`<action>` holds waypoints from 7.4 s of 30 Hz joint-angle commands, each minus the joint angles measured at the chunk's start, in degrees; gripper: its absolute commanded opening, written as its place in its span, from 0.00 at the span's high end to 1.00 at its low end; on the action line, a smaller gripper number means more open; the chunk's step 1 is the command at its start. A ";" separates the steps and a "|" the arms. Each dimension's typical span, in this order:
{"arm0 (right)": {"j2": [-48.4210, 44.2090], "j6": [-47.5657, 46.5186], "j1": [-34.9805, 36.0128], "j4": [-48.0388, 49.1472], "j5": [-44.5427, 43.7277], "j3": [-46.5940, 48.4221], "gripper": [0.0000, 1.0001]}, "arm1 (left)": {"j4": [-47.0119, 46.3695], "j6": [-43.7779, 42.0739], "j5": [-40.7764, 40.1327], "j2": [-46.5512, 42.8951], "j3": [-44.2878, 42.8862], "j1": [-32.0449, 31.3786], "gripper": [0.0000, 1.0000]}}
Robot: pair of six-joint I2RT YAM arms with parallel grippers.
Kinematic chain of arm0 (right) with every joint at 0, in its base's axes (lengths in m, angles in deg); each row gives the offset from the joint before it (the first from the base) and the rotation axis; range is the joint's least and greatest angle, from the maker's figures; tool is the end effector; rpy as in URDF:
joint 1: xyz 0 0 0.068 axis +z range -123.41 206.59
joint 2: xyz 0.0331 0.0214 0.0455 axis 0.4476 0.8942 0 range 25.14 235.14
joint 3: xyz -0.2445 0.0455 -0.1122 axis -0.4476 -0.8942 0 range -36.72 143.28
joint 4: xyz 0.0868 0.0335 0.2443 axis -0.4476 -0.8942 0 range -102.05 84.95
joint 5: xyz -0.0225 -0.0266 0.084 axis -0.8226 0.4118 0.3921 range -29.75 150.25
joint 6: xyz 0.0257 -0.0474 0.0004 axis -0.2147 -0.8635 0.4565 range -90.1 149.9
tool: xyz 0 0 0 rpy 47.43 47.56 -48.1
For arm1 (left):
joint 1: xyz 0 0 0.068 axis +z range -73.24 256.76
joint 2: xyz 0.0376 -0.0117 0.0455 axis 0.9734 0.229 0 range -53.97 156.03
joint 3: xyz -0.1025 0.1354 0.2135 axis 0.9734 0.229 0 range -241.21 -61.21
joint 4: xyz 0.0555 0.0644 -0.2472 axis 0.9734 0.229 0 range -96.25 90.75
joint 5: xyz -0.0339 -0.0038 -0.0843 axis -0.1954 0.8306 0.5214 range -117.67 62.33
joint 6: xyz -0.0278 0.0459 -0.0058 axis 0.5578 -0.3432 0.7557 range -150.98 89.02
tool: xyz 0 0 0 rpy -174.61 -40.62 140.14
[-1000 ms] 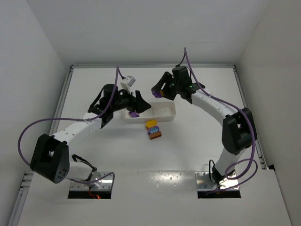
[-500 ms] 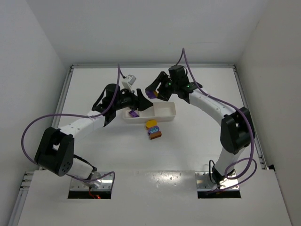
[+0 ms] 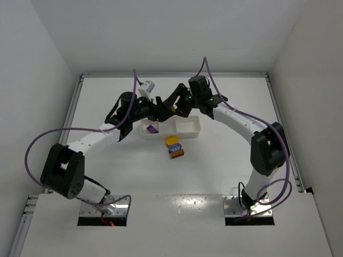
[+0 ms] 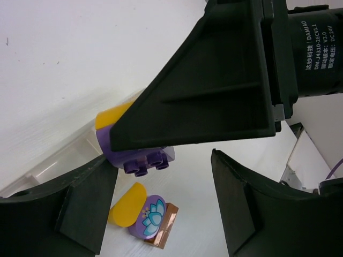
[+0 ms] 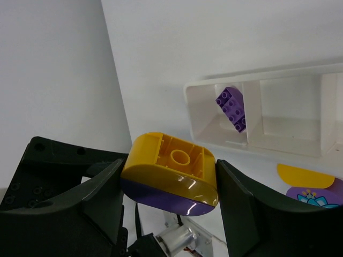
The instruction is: Sort the legos into containers by color
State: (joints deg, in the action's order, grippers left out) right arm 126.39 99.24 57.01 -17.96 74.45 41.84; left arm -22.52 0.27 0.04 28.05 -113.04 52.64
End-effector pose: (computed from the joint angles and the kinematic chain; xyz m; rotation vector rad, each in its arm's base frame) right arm 0.3481 0.2147 0.2701 0.6701 2.3683 1.1625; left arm 0.2924 -0.1490 0.2781 0.2476 1.9165 -1.1039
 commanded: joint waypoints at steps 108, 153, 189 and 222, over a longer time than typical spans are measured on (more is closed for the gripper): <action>-11.34 -61.87 -2.82 6.23 46.53 -11.33 0.25 | 15.39 -11.03 48.32 0.25 -4.94 5.84 0.84; -19.43 -55.98 -15.38 15.37 54.97 -20.29 1.00 | 22.42 -20.16 41.21 -5.02 0.15 5.84 0.85; -10.65 -60.11 -20.48 10.09 29.13 -19.15 1.00 | 26.20 -22.72 -18.84 7.37 -7.67 5.84 0.23; -1.22 -61.96 -17.67 7.44 24.73 -14.84 0.19 | 20.67 -23.15 -7.76 -7.05 -0.11 5.31 0.16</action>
State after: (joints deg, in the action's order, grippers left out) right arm 131.29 38.46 39.70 -13.56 96.81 28.95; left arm -1.08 -21.74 -9.93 21.04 -113.31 58.30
